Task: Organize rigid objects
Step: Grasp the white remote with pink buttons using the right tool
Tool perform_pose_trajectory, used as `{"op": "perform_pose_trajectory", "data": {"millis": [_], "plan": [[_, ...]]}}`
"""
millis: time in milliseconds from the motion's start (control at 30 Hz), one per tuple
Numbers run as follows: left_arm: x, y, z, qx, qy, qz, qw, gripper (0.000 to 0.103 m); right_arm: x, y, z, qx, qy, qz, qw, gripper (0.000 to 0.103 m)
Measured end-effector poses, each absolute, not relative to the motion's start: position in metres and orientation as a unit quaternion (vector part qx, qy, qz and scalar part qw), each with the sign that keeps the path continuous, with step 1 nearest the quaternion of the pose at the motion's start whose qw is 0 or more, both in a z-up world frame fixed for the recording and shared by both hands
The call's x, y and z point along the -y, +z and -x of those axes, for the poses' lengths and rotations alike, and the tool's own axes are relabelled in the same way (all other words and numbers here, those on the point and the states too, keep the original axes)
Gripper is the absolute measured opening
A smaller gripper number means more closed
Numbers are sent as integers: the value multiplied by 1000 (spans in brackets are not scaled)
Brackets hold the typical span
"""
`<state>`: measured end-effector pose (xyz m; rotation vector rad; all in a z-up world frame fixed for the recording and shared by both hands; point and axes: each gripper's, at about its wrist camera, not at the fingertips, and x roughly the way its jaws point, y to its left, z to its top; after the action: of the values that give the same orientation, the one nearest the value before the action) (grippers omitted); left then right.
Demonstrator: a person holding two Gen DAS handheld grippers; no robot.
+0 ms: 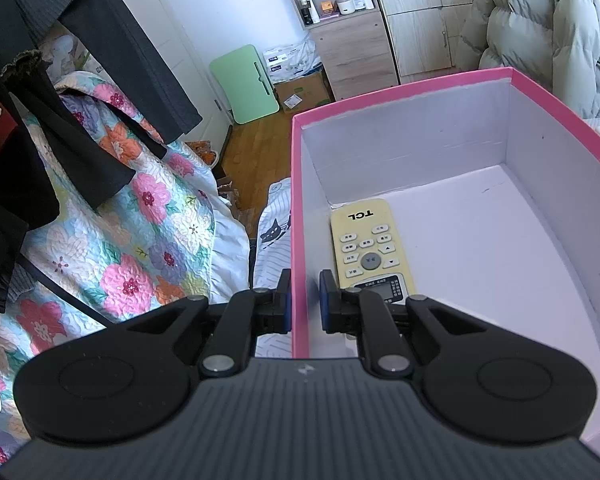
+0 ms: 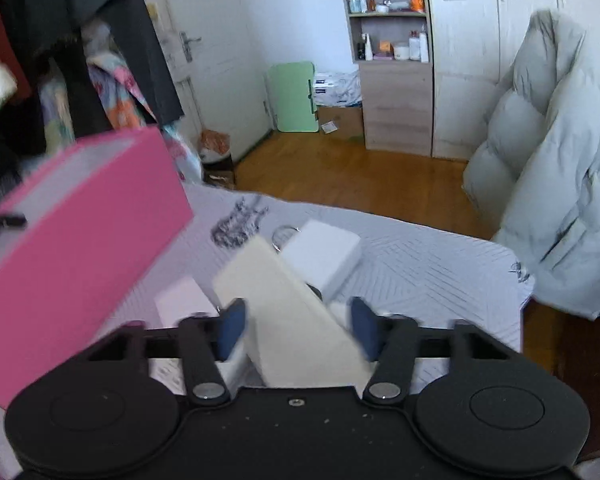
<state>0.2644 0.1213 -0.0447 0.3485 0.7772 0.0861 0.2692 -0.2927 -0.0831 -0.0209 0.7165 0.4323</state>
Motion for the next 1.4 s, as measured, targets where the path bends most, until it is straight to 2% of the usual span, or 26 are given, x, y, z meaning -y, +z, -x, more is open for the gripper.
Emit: {"op": "perform_pose_trajectory", "data": {"millis": [33, 67, 133, 167, 400, 533, 600, 733, 767, 833, 1033, 1300, 1400], "plan": [[-122, -45, -265, -377, 42, -169, 910, 12, 289, -84, -263, -336, 212, 34, 917, 47], [-123, -45, -265, -377, 42, -169, 910, 12, 288, -83, -258, -325, 214, 49, 920, 44], [-122, -45, -264, -377, 41, -169, 910, 12, 293, -78, -252, -312, 221, 37, 923, 30], [-122, -45, -264, -377, 42, -169, 910, 12, 297, -75, -248, -308, 229, 21, 923, 27], [-123, -45, -264, -377, 41, -169, 910, 12, 303, -66, -230, -326, 297, 6, 898, 25], [-123, -45, -264, -377, 43, -172, 909, 12, 292, -66, -221, -320, 321, 38, 891, 29], [-122, -45, -264, -377, 43, -173, 909, 12, 285, -68, -221, -322, 312, 61, 892, 37], [-121, -45, -264, -377, 41, -170, 910, 12, 267, -75, -223, -325, 296, 120, 890, 40], [-121, -45, -264, -377, 41, -171, 909, 12, 263, -77, -226, -329, 295, 126, 888, 45], [-121, -45, -264, -378, 41, -174, 908, 12, 257, -78, -229, -328, 289, 132, 890, 65], [-121, -46, -265, -381, 41, -176, 907, 12, 248, -68, -244, -327, 308, 186, 874, 66], [-121, -46, -265, -381, 41, -177, 907, 12, 265, -73, -292, -421, 348, 137, 826, 67], [-120, -47, -266, -383, 41, -177, 906, 12, 272, -83, -306, -456, 359, 76, 811, 76]]}}
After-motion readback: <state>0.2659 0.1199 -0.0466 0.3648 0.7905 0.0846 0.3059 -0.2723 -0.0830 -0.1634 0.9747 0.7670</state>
